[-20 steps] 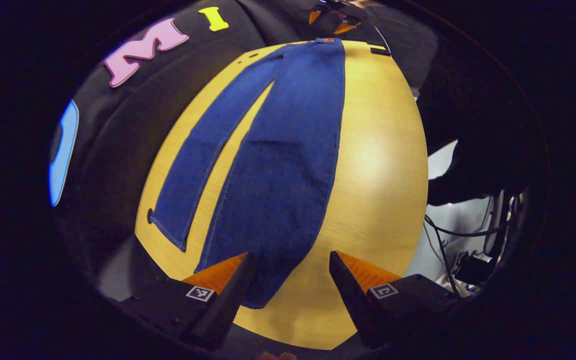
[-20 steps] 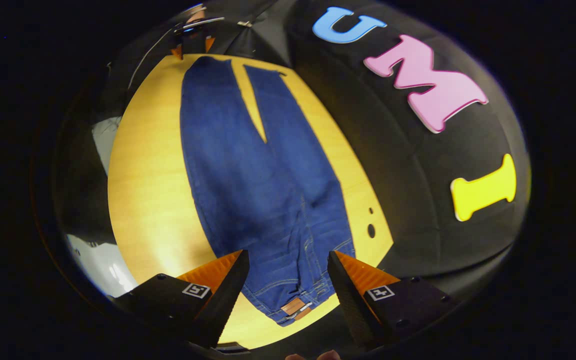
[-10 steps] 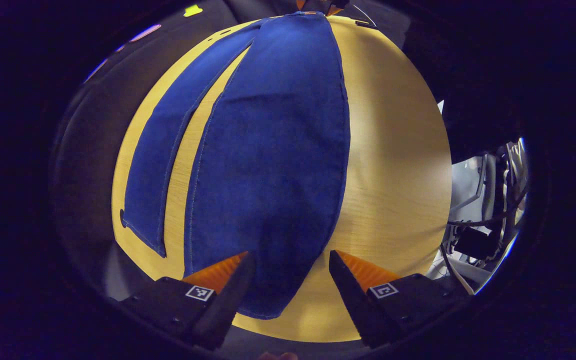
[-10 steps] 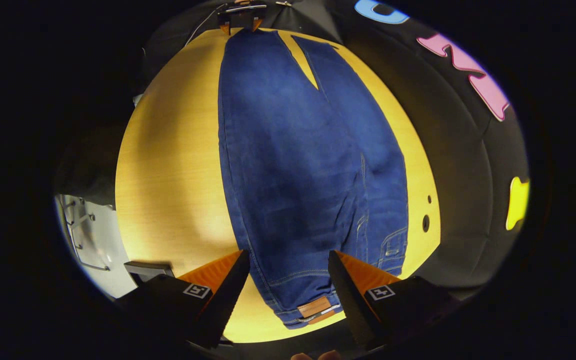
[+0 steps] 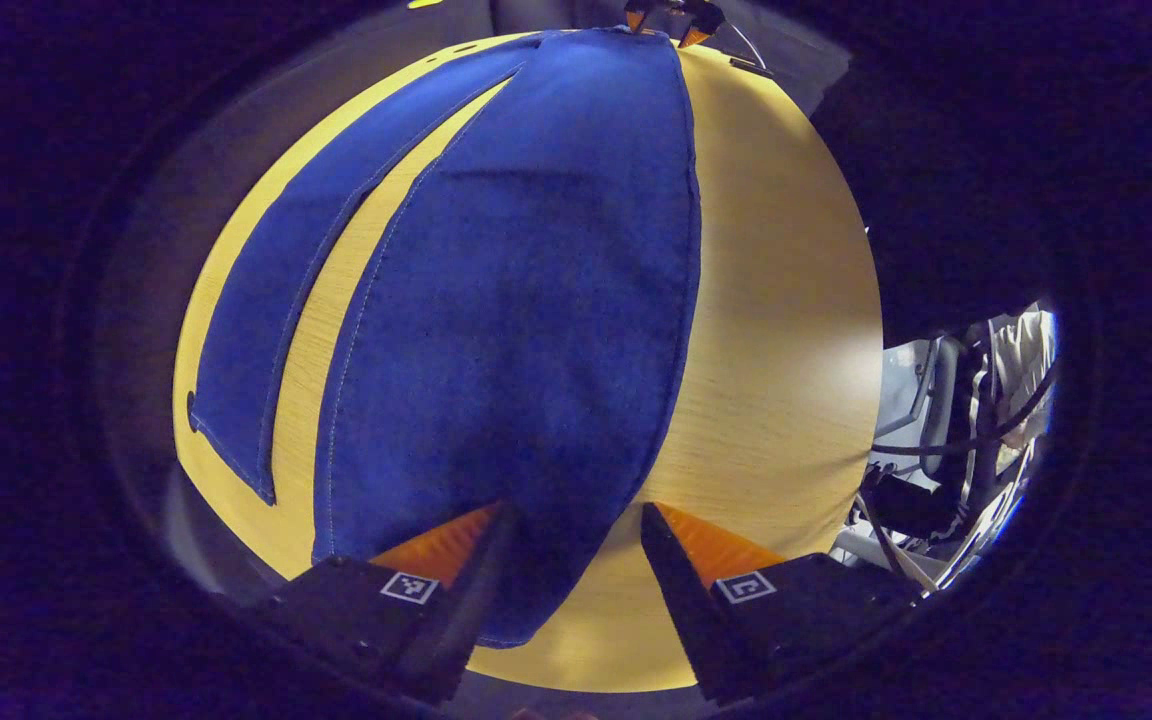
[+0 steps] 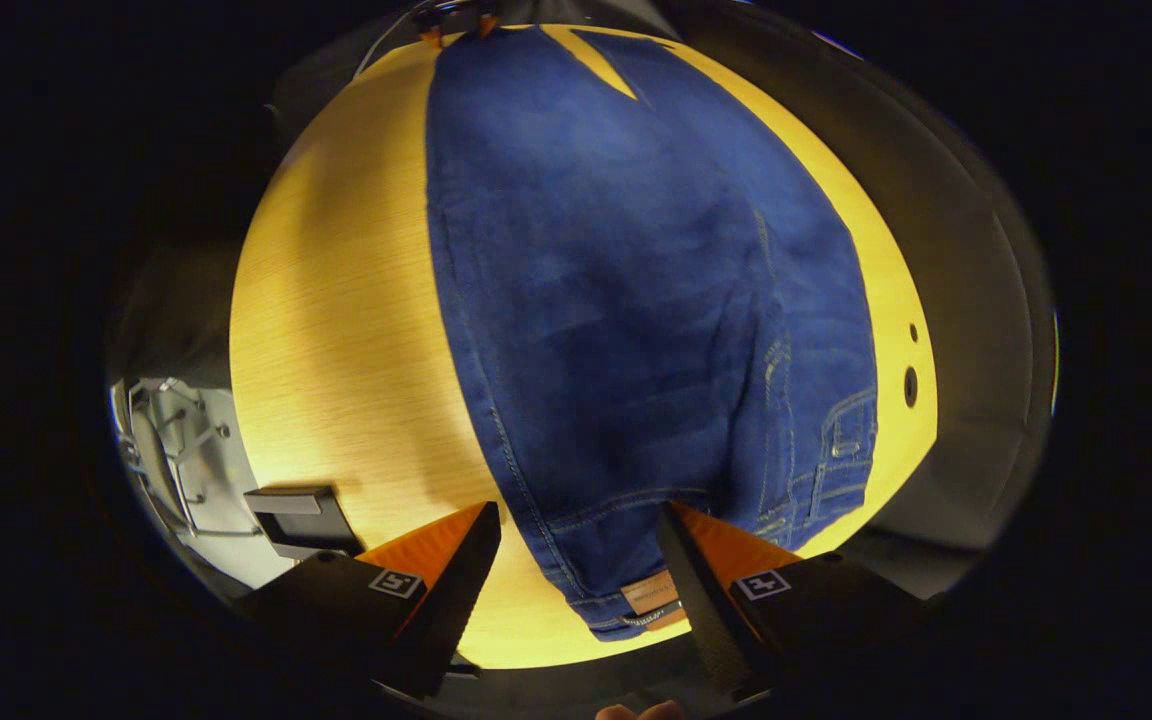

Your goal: Grasp the waist and the cuffs of the jeans and fold them to make the two legs overlap; first hold the waist and fold one-third of the jeans toward the cuffs, then hold the cuffs and fold the remaining one-third in the same direction to finish folding.

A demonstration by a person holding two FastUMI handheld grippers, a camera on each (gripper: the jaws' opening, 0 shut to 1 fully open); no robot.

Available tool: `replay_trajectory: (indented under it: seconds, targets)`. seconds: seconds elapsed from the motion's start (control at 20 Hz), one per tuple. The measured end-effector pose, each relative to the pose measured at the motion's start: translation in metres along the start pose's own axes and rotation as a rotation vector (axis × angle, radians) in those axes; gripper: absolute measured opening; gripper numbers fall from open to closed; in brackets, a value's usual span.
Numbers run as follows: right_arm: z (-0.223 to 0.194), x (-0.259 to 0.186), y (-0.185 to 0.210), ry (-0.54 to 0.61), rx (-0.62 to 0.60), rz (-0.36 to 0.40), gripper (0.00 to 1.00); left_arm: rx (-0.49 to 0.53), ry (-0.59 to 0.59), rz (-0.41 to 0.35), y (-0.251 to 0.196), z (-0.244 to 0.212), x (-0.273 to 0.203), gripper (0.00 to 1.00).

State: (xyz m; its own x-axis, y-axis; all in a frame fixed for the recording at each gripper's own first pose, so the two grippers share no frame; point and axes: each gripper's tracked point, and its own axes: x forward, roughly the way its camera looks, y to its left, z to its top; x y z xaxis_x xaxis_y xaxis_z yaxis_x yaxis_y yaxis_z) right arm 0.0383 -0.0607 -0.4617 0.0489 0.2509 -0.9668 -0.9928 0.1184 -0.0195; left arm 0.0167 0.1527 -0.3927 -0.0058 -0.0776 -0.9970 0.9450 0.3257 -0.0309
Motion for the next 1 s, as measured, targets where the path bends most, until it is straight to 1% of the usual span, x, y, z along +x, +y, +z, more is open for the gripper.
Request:
replay_trajectory:
  seconds: [0.05,0.1,0.2,0.25,0.3,0.4,0.45,0.5,0.55,0.6,0.65,0.7,0.75,0.85,0.95,1.0]
  targets:
    - [-0.003,0.005,0.001,0.021,-0.021,0.005,0.96,-0.001,-0.005,0.0,0.0,-0.001,0.0,0.86]
    - [-0.002,0.005,0.003,0.026,-0.018,0.03,0.97,-0.003,-0.007,0.002,0.0,0.001,0.001,0.86]
    - [-0.004,0.009,0.004,0.061,0.065,0.061,0.94,0.007,-0.015,0.006,0.0,0.0,0.001,0.86]
    - [-0.005,0.01,0.002,0.068,0.11,0.083,0.98,0.019,-0.019,0.002,0.0,0.002,0.0,0.86]
    - [-0.005,0.013,0.001,0.079,0.154,0.107,0.94,0.016,-0.014,-0.001,-0.001,0.002,0.0,0.87]
    - [-0.004,0.015,-0.007,0.088,0.212,0.108,0.9,-0.004,-0.006,-0.012,-0.003,0.001,0.0,0.86]
    - [-0.004,0.015,-0.011,0.097,0.242,0.099,0.82,-0.001,0.002,-0.017,-0.001,0.0,0.0,0.86]
    - [-0.004,0.016,-0.02,0.094,0.262,0.075,0.73,0.001,-0.007,-0.014,0.004,0.006,-0.002,0.8]
    - [-0.002,0.017,-0.031,0.072,0.292,0.044,0.55,-0.014,-0.007,0.005,0.007,0.007,0.001,0.76]
    - [-0.004,0.018,-0.028,0.078,0.343,0.054,0.36,-0.025,-0.006,0.042,0.012,0.007,0.003,0.54]
    - [-0.005,0.017,-0.028,0.075,0.383,0.056,0.17,-0.028,-0.001,0.049,0.013,0.007,0.002,0.32]
    - [-0.003,0.017,-0.028,0.074,0.426,0.062,0.17,-0.039,0.006,0.048,0.014,0.009,0.001,0.1]
    - [-0.002,0.017,-0.029,0.074,0.454,0.074,0.12,-0.072,0.014,0.045,0.013,0.009,0.002,0.06]
    - [-0.002,0.011,-0.03,0.066,0.49,0.076,0.12,-0.145,0.023,0.04,0.019,0.012,-0.003,0.06]
    - [0.004,-0.002,-0.029,0.026,0.531,0.077,0.12,-0.153,-0.008,0.077,0.027,0.018,-0.012,0.06]
    - [0.004,-0.01,-0.028,0.016,0.548,0.078,0.12,-0.161,-0.016,0.082,0.033,0.02,-0.018,0.06]
